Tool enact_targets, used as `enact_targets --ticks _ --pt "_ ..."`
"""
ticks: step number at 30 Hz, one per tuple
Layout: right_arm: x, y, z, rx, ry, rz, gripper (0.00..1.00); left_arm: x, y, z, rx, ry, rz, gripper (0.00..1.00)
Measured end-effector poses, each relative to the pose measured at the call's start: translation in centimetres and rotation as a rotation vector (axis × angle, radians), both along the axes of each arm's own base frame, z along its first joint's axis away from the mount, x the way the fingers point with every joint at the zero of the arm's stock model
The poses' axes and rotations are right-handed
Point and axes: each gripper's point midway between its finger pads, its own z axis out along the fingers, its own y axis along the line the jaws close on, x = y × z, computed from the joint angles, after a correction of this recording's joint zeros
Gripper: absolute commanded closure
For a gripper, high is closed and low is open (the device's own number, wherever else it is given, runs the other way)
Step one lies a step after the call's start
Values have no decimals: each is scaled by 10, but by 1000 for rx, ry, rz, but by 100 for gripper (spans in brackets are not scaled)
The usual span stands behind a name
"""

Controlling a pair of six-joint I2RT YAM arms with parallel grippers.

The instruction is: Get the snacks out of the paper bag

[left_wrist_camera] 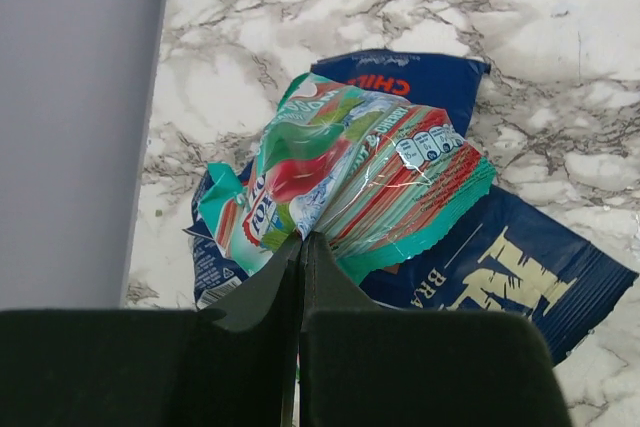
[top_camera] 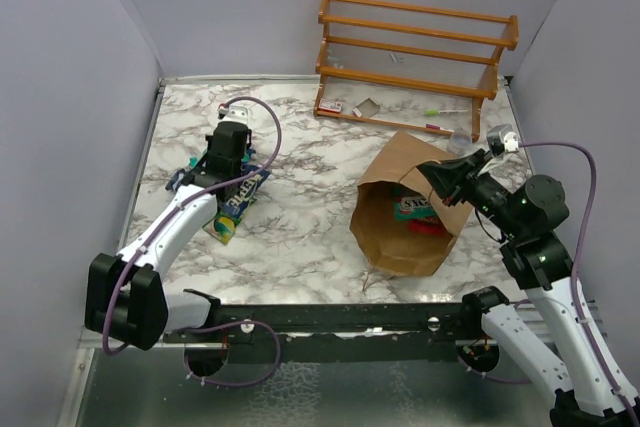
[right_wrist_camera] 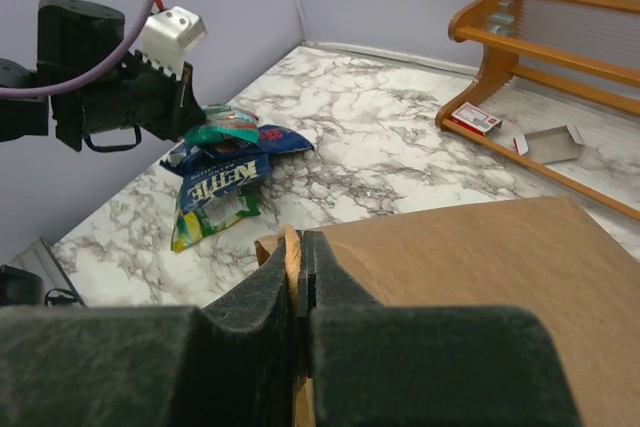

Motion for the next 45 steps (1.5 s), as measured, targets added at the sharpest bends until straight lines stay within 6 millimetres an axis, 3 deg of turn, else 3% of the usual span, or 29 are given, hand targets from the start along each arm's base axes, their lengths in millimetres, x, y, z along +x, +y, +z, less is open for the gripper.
enact_targets --ticks 6,10,15,18,25,29,34,41,45 --pt "1 0 -2 -5 4 0 98 -2 4 -15 -9 34 1 97" --pt "0 0 -2 -6 7 0 98 0 2 -21 -30 48 -2 59" --pt "-4 -1 -1 -4 2 1 98 1 -9 -23 -96 57 -30 46" --pt "-6 -2 1 -2 -6 1 98 3 -26 -17 -183 53 -79 39" --pt "-2 1 -4 0 22 7 98 -7 -90 15 -499 25 -301 35" --pt "0 2 -7 0 35 11 98 -34 -126 48 -633 -83 -456 30" --pt "2 3 -8 -1 40 12 98 -104 -188 77 -799 -231 -742 24" --pt "5 5 -7 2 38 20 98 -179 -258 38 -907 -120 -960 24" --pt "5 5 -7 3 35 21 98 -215 -295 32 -890 -110 -1064 25"
